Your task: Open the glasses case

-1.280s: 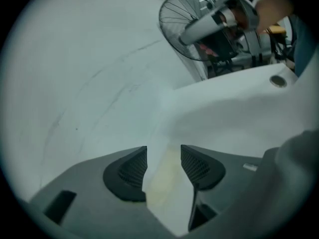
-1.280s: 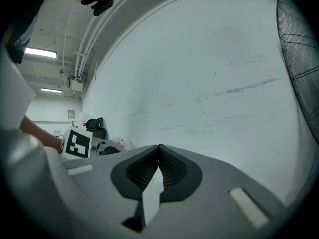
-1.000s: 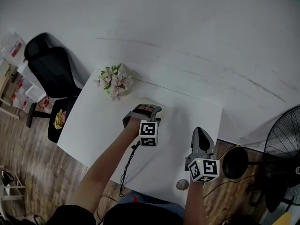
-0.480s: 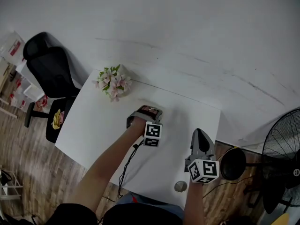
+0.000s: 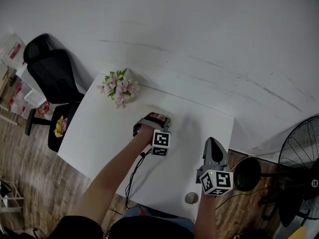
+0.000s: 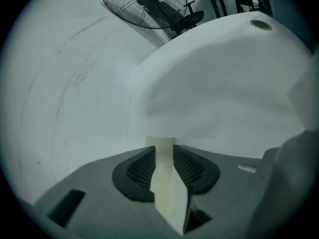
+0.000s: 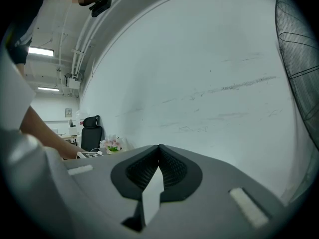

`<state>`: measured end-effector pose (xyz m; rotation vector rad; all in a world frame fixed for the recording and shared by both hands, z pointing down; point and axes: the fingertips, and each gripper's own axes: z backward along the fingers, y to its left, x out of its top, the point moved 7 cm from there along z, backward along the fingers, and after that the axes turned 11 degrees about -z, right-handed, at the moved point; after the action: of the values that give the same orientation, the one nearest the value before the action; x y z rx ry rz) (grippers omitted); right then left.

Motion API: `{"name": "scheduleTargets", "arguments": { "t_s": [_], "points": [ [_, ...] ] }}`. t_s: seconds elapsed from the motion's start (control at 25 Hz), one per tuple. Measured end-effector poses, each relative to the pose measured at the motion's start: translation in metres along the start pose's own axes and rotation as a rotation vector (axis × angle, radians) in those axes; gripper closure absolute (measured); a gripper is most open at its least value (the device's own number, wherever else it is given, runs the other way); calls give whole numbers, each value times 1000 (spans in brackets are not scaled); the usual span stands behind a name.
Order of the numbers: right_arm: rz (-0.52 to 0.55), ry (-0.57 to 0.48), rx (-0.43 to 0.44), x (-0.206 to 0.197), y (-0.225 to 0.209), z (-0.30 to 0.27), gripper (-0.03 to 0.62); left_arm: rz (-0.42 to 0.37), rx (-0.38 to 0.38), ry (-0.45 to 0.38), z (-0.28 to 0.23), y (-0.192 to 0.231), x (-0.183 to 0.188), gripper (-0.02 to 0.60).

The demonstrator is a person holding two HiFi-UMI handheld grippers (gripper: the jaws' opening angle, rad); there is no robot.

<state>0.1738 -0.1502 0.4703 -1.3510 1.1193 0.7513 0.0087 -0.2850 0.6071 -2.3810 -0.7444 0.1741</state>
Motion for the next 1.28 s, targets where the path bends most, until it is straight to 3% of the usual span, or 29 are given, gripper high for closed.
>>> {"name": "scheduleTargets", "arguments": {
  "t_s": [0.2, 0.48, 0.84, 1.28],
  "points": [
    [-1, 0, 0, 0, 1, -1, 585, 5, 58, -3, 6, 5, -2, 540],
    [-2, -1, 2, 0, 2, 0, 585, -13, 100, 6, 13, 19, -4, 554],
    [-8, -1, -8, 0, 0, 2, 585, 21, 141, 23, 7, 53, -14, 565],
    [-9, -2, -33, 2, -7, 6, 585, 55, 126, 20, -8, 71, -16, 566]
  ]
}}
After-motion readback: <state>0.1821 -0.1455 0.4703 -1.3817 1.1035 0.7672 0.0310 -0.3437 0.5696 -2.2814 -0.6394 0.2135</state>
